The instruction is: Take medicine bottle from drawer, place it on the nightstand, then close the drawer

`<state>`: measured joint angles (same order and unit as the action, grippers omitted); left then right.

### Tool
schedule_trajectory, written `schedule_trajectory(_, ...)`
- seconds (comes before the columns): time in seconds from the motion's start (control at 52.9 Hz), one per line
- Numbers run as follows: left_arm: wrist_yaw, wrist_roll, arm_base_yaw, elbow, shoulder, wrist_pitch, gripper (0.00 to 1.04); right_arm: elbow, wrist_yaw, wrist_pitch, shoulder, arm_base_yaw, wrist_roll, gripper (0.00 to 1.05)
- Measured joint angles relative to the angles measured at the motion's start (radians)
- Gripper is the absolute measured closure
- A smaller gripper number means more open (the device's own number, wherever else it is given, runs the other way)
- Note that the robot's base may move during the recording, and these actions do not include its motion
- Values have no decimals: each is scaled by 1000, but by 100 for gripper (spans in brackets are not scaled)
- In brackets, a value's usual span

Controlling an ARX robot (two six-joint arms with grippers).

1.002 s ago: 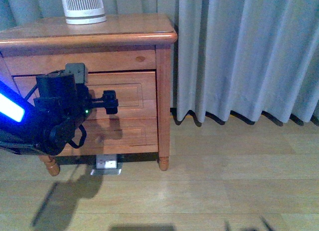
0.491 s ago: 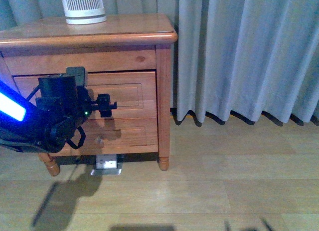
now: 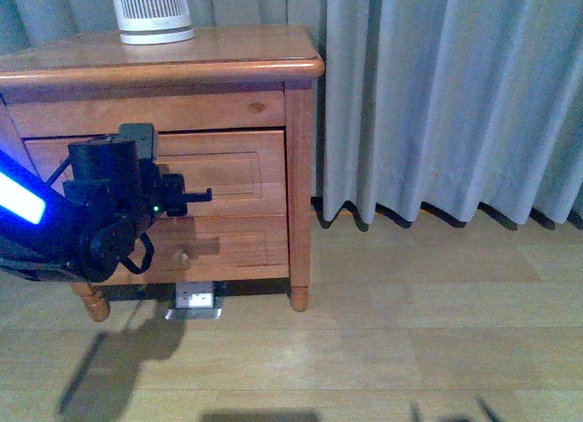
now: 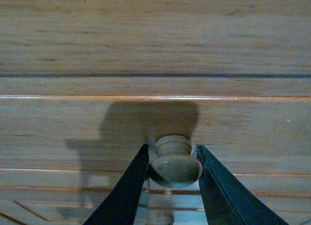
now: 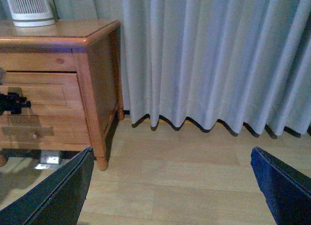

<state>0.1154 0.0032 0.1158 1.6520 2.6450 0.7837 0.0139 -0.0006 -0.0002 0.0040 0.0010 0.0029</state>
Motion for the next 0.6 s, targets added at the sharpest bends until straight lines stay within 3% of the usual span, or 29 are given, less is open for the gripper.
schedule_trajectory(0.208,47,13,22,-214,-90,122,79,0,0,0,0,0,0,7)
schedule_trajectory(0.454,92,84,63,-690,-291,330,79,0,0,0,0,0,0,7)
schedule_trajectory(0.605,107,113,77,-864,-341,417,79,0,0,0,0,0,0,7)
